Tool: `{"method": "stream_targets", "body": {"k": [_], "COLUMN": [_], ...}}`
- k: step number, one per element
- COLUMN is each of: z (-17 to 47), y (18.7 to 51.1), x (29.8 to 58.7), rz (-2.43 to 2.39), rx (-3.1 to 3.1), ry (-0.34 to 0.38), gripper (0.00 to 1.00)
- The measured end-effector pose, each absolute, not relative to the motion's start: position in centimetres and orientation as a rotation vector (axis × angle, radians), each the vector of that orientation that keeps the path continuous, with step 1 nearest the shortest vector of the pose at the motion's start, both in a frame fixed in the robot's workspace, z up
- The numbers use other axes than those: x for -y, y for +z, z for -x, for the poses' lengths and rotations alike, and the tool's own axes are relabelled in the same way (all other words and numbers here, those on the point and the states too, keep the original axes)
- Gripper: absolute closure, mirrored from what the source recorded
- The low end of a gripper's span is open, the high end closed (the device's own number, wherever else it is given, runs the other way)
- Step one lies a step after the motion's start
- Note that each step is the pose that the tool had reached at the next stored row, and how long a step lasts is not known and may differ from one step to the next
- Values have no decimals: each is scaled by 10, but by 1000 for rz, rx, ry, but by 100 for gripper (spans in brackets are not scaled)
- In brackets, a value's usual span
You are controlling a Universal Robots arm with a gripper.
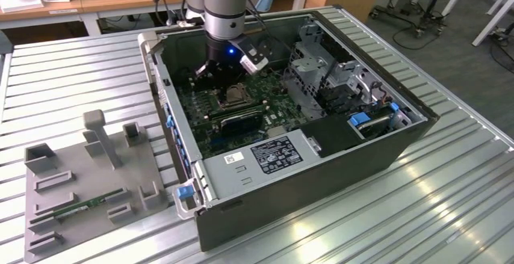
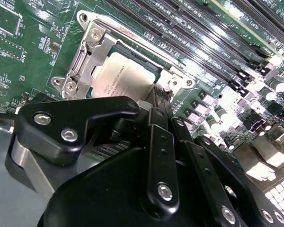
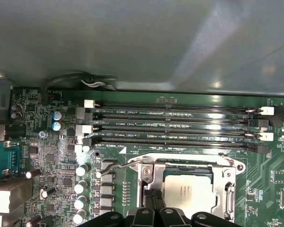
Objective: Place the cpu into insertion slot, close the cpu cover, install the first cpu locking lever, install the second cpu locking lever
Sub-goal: 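Close the cpu cover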
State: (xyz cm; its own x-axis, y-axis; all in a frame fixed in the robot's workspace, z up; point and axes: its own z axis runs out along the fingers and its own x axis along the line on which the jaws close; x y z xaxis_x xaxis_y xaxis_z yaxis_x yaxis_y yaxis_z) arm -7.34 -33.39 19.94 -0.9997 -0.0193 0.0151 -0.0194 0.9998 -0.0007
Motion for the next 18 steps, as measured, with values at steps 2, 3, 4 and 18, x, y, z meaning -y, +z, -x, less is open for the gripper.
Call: {"method": "stream_targets", "body": {"k": [2,3,4,18], "z": [74,74,73,74], "y": [199,198,198,196], "x": [334,334,334,334], "rz": [-30,-30,-30,-30], "rx": [3126,3126,3126,3125], "ry": [3,3,2,3], "gripper": [89,89,89,89]}}
